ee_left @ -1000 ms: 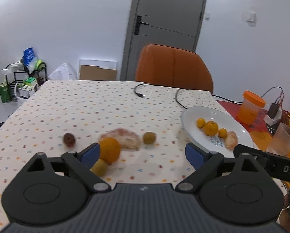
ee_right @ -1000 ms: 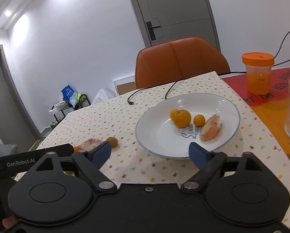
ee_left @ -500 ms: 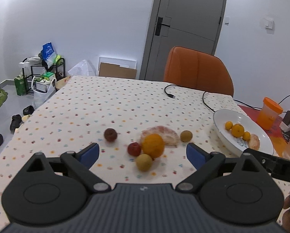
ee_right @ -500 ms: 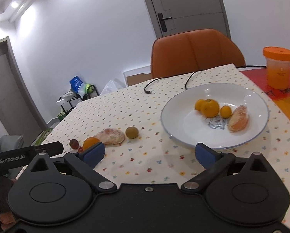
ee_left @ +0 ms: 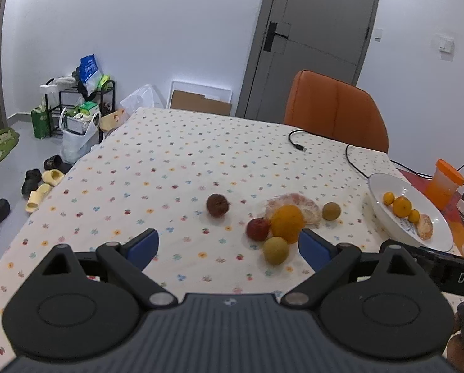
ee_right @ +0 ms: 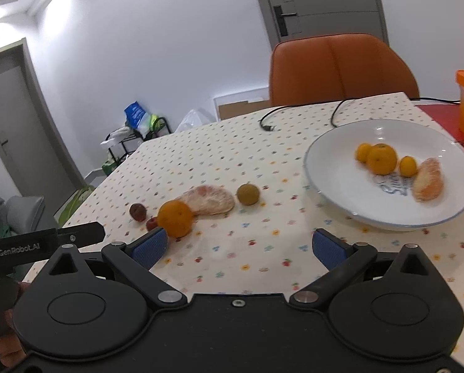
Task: Organize fruits
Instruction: 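Move both grippers back toward the fruit pile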
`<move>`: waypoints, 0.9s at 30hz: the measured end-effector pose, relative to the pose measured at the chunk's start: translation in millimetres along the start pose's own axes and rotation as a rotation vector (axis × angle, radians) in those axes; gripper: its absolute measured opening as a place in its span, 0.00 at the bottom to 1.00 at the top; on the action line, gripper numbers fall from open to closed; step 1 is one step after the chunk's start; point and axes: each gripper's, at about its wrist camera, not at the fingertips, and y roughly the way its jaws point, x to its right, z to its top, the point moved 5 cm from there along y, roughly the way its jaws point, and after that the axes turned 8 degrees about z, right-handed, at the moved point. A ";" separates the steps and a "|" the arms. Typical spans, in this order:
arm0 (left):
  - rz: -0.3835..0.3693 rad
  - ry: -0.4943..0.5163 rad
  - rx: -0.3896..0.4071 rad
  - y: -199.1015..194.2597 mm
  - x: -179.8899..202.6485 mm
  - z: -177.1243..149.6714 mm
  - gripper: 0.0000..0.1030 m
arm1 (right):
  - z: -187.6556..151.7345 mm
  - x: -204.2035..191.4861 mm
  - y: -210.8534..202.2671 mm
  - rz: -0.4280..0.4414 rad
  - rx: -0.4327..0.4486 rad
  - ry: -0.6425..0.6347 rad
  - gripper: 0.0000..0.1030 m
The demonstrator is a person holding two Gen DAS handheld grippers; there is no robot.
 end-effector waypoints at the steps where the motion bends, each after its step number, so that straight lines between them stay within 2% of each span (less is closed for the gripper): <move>1: 0.002 -0.004 -0.004 1.7 -2.5 -0.7 0.93 | -0.4 -2.8 2.8 0.003 -0.005 -0.005 0.98; 7: -0.001 -0.021 -0.017 7.7 -20.2 -2.4 0.93 | -2.1 -20.8 16.8 0.028 -0.023 -0.030 0.97; 9: 0.003 -0.028 -0.016 10.0 -26.4 -2.8 0.93 | -4.2 -29.4 21.7 0.041 -0.030 -0.048 0.94; 11: 0.005 -0.034 -0.018 12.1 -32.9 -3.2 0.93 | -5.7 -36.8 28.3 0.053 -0.045 -0.058 0.88; 13: 0.006 -0.035 -0.021 13.8 -38.3 -3.4 0.93 | -7.1 -43.4 35.8 0.069 -0.069 -0.063 0.76; 16: 0.006 -0.033 -0.026 16.4 -43.6 -3.8 0.93 | -8.7 -51.2 45.0 0.079 -0.092 -0.069 0.66; 19: 0.004 -0.030 -0.030 18.2 -47.6 -4.8 0.93 | -9.7 -56.1 53.3 0.101 -0.116 -0.060 0.58; 23: -0.002 -0.029 -0.034 20.6 -50.3 -5.3 0.93 | -10.9 -60.1 61.6 0.120 -0.128 -0.058 0.53; 27: -0.002 -0.021 -0.040 25.1 -49.9 -5.6 0.92 | -13.5 -61.3 72.4 0.146 -0.151 -0.050 0.39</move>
